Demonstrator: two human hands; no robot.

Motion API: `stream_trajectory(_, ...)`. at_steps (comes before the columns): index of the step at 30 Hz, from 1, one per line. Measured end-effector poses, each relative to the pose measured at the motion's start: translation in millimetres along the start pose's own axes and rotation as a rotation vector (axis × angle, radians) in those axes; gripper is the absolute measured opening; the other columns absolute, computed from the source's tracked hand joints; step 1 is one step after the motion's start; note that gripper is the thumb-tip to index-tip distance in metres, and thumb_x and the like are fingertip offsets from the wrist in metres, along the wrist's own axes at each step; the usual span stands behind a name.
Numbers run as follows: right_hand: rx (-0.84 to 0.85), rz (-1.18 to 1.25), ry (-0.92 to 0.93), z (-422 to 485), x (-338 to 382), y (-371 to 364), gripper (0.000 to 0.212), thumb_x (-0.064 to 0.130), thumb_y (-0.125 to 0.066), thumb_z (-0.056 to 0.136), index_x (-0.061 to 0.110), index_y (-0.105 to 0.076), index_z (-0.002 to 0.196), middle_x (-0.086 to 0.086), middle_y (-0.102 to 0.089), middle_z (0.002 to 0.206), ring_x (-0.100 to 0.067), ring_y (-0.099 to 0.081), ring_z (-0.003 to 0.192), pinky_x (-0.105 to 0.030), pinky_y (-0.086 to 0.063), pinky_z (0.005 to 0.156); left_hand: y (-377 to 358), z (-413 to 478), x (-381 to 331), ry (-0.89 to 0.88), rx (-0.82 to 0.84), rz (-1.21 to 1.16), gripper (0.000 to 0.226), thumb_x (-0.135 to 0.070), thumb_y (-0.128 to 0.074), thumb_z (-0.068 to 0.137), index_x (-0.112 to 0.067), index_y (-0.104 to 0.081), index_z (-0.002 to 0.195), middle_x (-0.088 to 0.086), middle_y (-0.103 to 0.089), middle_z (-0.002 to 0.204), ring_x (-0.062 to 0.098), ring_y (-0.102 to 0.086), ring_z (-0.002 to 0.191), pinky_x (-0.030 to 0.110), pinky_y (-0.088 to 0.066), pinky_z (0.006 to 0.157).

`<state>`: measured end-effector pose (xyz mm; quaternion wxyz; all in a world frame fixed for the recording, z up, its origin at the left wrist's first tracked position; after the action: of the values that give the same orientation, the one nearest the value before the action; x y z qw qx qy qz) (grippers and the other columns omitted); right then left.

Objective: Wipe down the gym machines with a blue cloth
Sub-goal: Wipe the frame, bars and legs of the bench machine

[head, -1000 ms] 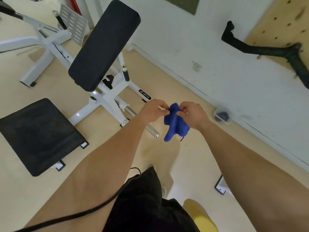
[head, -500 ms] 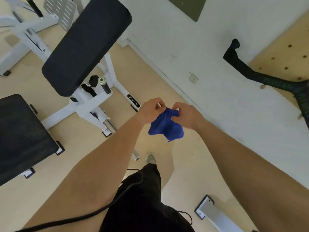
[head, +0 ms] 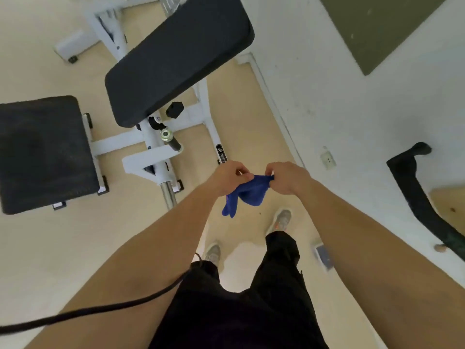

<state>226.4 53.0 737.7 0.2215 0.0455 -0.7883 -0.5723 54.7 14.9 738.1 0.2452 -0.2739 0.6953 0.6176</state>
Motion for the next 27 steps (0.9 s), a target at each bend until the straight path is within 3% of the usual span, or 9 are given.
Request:
stream_trajectory(4, -0.075, -0.028, 0.004, 1.0, -2.2, -14.9, 0.023, 0.023, -0.056, 0.087, 0.035, -0.060, 0.106, 0.004, -0.063, 0.110, -0.022, -0.058, 0.095, -0.033, -0.049, 0.075, -3.5, -9.1, 13.7, 0.031, 0.130, 0.102, 0.016, -0.026, -0.072, 0.085, -0.016, -0.076, 0.097, 0.003, -0.072, 0.082, 0.019, -0.065, 0.076, 0.025, -0.048, 0.064)
stream_trajectory(6, -0.187, -0.144, 0.043, -2.9, -0.6, -13.9, 0.023, 0.023, -0.054, 0.089, 0.031, -0.062, 0.110, -0.001, -0.054, 0.116, -0.024, -0.053, 0.103, -0.036, -0.049, 0.079, -5.0, -13.1, 17.4, 0.050, 0.191, 0.195, 0.017, -0.022, -0.071, 0.086, -0.013, -0.075, 0.101, 0.008, -0.071, 0.084, 0.022, -0.062, 0.074, 0.025, -0.047, 0.059)
stream_trajectory(8, -0.282, -0.278, 0.092, -8.6, -0.1, -10.7, 0.023, 0.030, -0.054, 0.089, 0.026, -0.063, 0.110, -0.002, -0.046, 0.119, -0.024, -0.047, 0.107, -0.037, -0.045, 0.083, -3.9, -15.3, 18.0, 0.059, 0.178, 0.230, 0.017, -0.019, -0.065, 0.090, -0.011, -0.073, 0.103, 0.008, -0.068, 0.085, 0.021, -0.059, 0.075, 0.024, -0.045, 0.056)
stream_trajectory(10, -0.293, -0.310, 0.111, -11.7, -3.5, -8.1, 0.025, 0.039, -0.052, 0.089, 0.024, -0.066, 0.103, 0.000, -0.047, 0.119, -0.024, -0.047, 0.107, -0.037, -0.042, 0.083, 2.0, -14.4, 19.2, 0.070, 0.098, 0.226, 0.017, -0.019, -0.061, 0.093, -0.010, -0.070, 0.104, 0.010, -0.068, 0.090, 0.022, -0.058, 0.079, 0.026, -0.042, 0.064)
stream_trajectory(14, -0.229, -0.026, 0.061, -19.3, -7.4, -13.3, 0.026, 0.040, -0.050, 0.091, 0.021, -0.055, 0.074, 0.001, -0.057, 0.083, -0.026, -0.056, 0.078, -0.032, -0.036, 0.065, 12.1, -16.3, 23.4, 0.077, -0.028, 0.144, 0.015, -0.017, -0.057, 0.093, -0.011, -0.068, 0.102, 0.006, -0.066, 0.090, 0.023, -0.057, 0.083, 0.029, -0.041, 0.071)
stream_trajectory(17, -0.204, 0.250, -0.016, -29.4, -9.8, -36.8, 0.021, 0.040, -0.056, 0.094, 0.023, -0.053, 0.081, 0.003, -0.059, 0.078, -0.024, -0.058, 0.074, -0.032, -0.040, 0.062, 14.7, -27.1, 40.2, 0.104, -0.088, 0.066, 0.013, -0.015, -0.059, 0.090, -0.014, -0.069, 0.098, 0.003, -0.066, 0.086, 0.022, -0.060, 0.081, 0.027, -0.042, 0.067)
stream_trajectory(19, -0.235, 0.365, -0.049, -33.9, -11.9, -41.7, 0.012, 0.035, -0.056, 0.095, 0.023, -0.059, 0.094, 0.002, -0.065, 0.087, -0.024, -0.061, 0.081, -0.035, -0.049, 0.071, 21.2, -32.2, 48.8, 0.118, -0.124, 0.051, 0.012, -0.014, -0.061, 0.089, -0.014, -0.069, 0.097, 0.002, -0.067, 0.085, 0.022, -0.060, 0.080, 0.027, -0.041, 0.067)
stream_trajectory(22, -0.306, 0.455, -0.060, -35.0, -16.4, -26.3, 0.015, 0.027, -0.051, 0.097, 0.022, -0.064, 0.103, -0.001, -0.069, 0.096, -0.026, -0.062, 0.089, -0.040, -0.051, 0.081, 33.3, -29.5, 40.2, 0.096, -0.137, 0.087, 0.013, -0.014, -0.059, 0.090, -0.013, -0.068, 0.100, 0.001, -0.065, 0.085, 0.020, -0.058, 0.078, 0.027, -0.040, 0.068)
stream_trajectory(27, -0.366, 0.486, -0.025, -39.1, -14.2, 5.0, 0.013, 0.024, -0.049, 0.098, 0.022, -0.062, 0.099, 0.002, -0.060, 0.072, -0.022, -0.057, 0.064, -0.030, -0.043, 0.058, 40.6, -23.1, 21.4, 0.061, -0.088, 0.170, 0.013, -0.019, -0.056, 0.090, -0.018, -0.066, 0.097, 0.000, -0.065, 0.083, 0.023, -0.061, 0.078, 0.027, -0.043, 0.062)
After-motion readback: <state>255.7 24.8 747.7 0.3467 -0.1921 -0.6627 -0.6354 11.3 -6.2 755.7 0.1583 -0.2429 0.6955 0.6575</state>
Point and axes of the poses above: each hand's wrist, its own z-axis towards the middle knuckle, its own y-axis out of the back of the hand, x = y × z, the point moved 5 cm from there along z, towards the middle knuckle
